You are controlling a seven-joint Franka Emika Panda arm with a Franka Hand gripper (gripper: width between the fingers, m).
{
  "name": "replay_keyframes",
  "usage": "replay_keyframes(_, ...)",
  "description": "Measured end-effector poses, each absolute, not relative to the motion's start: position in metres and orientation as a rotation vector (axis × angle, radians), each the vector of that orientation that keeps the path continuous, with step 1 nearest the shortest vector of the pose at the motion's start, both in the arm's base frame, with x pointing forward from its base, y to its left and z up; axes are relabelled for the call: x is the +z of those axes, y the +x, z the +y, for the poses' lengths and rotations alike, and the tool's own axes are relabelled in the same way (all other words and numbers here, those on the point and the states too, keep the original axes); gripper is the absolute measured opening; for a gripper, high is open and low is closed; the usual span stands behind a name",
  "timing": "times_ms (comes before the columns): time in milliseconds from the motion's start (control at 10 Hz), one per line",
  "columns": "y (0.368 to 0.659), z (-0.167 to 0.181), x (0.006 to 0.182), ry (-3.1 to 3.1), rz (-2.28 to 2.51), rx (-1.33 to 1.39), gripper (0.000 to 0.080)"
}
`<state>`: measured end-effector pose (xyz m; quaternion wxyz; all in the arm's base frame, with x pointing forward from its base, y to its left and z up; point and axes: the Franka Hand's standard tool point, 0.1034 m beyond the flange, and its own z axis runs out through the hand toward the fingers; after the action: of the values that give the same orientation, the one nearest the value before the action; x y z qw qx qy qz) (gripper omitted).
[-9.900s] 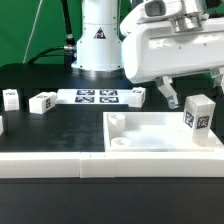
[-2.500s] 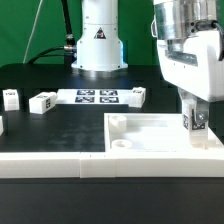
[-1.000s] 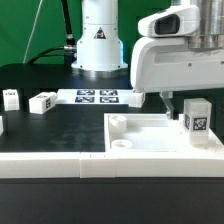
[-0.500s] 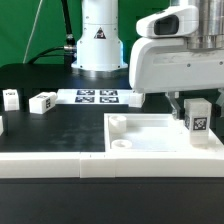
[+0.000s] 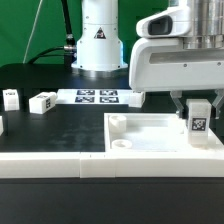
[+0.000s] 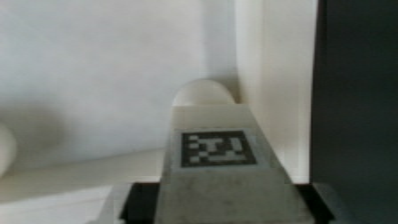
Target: Assemble one leg
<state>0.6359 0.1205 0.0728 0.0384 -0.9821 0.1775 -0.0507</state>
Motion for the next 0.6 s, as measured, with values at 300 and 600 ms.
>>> replay_keyframes(300, 0.6357, 0.1200, 0.0725, -2.827, 1.149, -0.147, 0.0290)
replay_keyframes(600, 0.6358, 0.1170, 0.0718, -2.533, 1.655, -0.107, 0.0291)
